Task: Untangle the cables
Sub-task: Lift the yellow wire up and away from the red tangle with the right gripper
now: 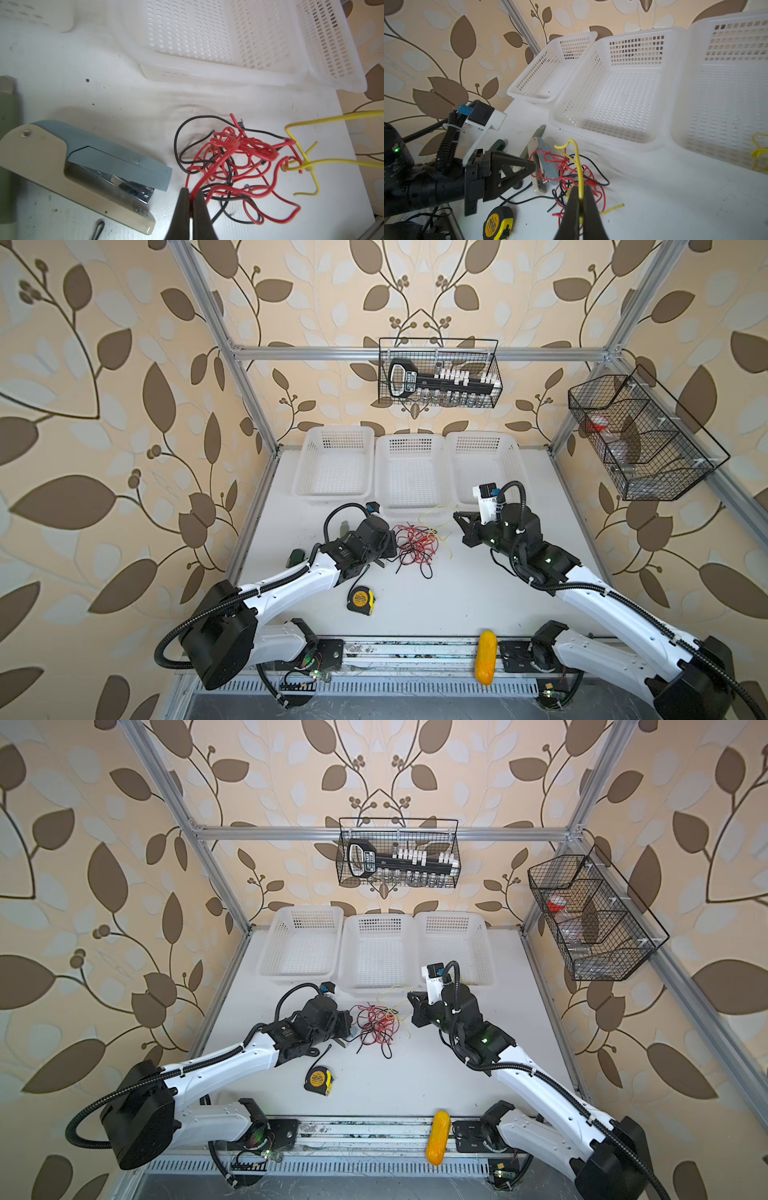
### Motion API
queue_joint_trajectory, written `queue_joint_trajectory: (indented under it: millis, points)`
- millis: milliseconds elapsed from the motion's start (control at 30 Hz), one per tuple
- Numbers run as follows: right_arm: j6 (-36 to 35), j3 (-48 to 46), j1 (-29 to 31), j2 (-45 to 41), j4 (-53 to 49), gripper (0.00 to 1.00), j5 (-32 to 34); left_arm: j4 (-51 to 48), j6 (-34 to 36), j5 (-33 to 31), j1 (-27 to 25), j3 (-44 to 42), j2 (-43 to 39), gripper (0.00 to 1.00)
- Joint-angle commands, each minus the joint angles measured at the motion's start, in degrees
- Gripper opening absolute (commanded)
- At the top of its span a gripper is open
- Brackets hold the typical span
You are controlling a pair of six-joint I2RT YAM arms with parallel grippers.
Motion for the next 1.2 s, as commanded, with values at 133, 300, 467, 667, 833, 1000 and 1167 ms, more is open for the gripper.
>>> queue_joint_trajectory:
  millis: [133,300,467,667,833,1000,1167]
  points:
    - [-1.02,3.64,0.47,3.04,5.53,0.00,0.15,3.42,2.87,3.44,0.59,-0.43,-1.91,0.37]
    - [-0.94,4.20,0.49,4.11,5.95,0.00,-2.18,5.23,4.08,4.66,0.58,-0.46,-2.66,0.69]
    - [-0.99,4.79,0.56,4.80,6.32,0.00,-6.49,8.42,4.85,5.14,0.43,-0.08,-2.21,0.77]
    - [-0.47,4.65,1.10,4.64,7.76,0.00,-9.76,13.28,5.59,5.39,0.37,0.61,0.41,0.76]
    - [0.58,4.34,1.60,4.57,9.41,0.00,-11.27,15.37,6.26,5.85,0.13,1.58,5.27,0.70]
    - [2.09,3.71,2.08,4.20,10.98,0.00,-9.52,17.98,5.26,6.60,-0.54,1.59,9.21,0.58]
    - [5.12,2.05,2.23,3.06,14.40,0.00,-8.23,18.65,3.63,5.87,-0.77,1.16,12.54,0.02]
